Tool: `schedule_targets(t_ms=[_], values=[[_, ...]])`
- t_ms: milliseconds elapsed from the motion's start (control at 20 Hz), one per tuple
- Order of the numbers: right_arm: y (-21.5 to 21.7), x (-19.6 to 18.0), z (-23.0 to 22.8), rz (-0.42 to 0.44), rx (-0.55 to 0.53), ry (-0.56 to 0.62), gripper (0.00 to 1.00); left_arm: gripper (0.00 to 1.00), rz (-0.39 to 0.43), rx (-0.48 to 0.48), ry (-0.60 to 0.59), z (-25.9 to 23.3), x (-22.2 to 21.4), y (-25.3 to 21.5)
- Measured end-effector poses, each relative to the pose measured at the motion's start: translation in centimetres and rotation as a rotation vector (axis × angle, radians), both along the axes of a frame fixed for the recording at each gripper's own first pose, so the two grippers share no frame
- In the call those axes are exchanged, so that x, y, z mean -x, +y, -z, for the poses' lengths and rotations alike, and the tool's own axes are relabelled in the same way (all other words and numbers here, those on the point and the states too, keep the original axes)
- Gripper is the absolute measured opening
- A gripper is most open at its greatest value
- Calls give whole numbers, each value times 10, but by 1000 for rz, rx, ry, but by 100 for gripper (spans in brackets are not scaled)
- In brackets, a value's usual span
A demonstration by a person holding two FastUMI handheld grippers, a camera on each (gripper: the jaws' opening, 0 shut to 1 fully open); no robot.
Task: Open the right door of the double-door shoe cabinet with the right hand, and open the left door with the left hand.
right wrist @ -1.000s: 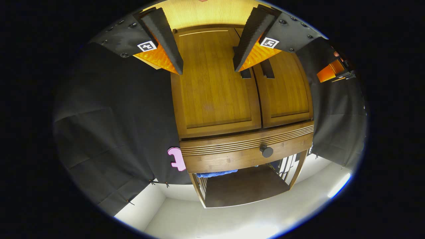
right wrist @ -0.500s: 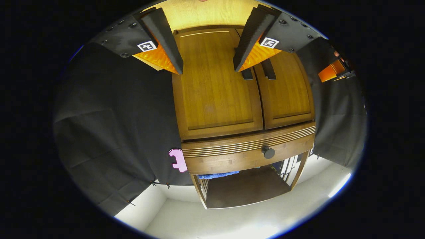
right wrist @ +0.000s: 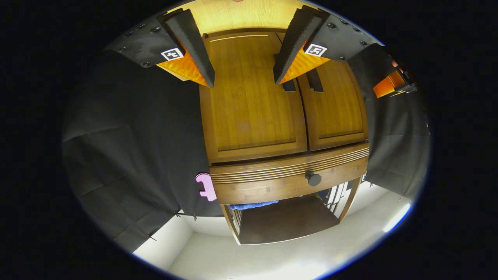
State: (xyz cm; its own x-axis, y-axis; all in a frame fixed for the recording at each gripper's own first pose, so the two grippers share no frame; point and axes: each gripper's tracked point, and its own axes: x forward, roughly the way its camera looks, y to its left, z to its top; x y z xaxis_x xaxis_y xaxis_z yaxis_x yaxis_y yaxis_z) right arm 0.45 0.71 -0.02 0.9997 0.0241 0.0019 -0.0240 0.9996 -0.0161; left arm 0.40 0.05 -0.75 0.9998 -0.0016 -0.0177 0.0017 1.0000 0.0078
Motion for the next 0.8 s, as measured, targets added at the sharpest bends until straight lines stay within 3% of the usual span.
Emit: schedule_targets(t_ms=[100, 150, 350, 400, 450, 500, 550, 600, 650, 700, 750, 800], values=[[9, -7, -2, -22, 8, -1, 89, 92, -1, -5, 0, -1, -1, 0], [15, -13, -2, -32, 10, 0, 98, 92, -1, -9, -1, -1, -1, 0], [50, -43, 1, -101, 32, -6, 98, 92, -2, -16, -4, -3, 2, 6], [58, -51, 7, -118, 35, 7, 89, 92, -7, -17, -3, -3, 3, 8], [66, -58, 12, -132, 37, 18, 89, 92, -12, -17, -1, -3, 6, 10], [75, -67, 16, -145, 38, 25, 98, 95, -18, -18, 1, -3, 7, 13], [80, -74, 20, -152, 44, 29, 100, 92, -25, -21, 3, -3, 10, 17], [85, -83, 24, -156, 53, 27, 98, 92, -31, -24, 3, -3, 12, 21], [87, -92, 28, -153, 67, 31, 89, 92, -38, -29, 4, -2, 15, 26], [87, -104, 37, -148, 80, 38, 89, 92, -45, -35, 6, -2, 16, 29], [90, -113, 44, -146, 85, 43, 98, 92, -53, -38, 6, -2, 18, 33], [91, -120, 50, -143, 86, 52, 100, 92, -62, -39, 4, -3, 21, 35]])
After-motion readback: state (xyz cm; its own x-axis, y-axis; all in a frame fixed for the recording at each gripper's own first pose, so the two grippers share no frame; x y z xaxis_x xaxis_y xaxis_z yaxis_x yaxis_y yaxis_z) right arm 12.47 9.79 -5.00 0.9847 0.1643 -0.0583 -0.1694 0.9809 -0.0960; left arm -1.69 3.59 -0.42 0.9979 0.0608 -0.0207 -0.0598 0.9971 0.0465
